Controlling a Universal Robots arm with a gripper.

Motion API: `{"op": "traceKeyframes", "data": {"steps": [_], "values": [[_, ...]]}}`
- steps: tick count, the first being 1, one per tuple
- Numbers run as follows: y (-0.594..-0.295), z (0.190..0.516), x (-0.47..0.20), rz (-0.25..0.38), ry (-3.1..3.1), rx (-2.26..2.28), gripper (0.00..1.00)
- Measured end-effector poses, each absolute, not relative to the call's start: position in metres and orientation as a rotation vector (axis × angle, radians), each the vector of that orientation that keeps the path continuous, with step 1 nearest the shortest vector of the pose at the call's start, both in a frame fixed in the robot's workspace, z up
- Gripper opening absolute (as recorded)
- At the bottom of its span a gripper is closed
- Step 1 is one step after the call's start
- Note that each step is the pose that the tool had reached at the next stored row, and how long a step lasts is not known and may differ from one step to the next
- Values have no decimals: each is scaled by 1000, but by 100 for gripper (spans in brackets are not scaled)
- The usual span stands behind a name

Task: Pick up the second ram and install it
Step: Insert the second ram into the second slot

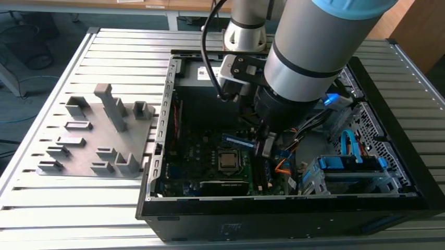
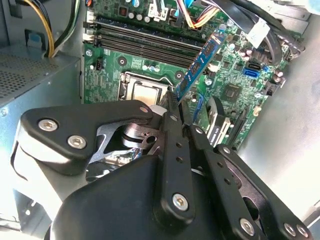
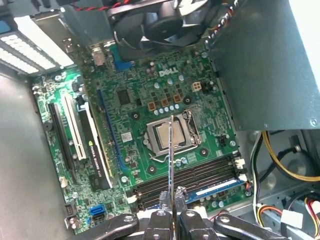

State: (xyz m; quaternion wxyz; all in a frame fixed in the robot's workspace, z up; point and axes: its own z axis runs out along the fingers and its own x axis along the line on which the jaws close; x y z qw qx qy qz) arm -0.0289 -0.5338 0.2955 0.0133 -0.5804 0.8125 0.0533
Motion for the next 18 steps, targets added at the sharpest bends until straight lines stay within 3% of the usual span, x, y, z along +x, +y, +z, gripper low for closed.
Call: {"op": "traceKeyframes", "data": {"steps": [18], "values": [[-534,295,-29,162,2653,-1608,14]]}}
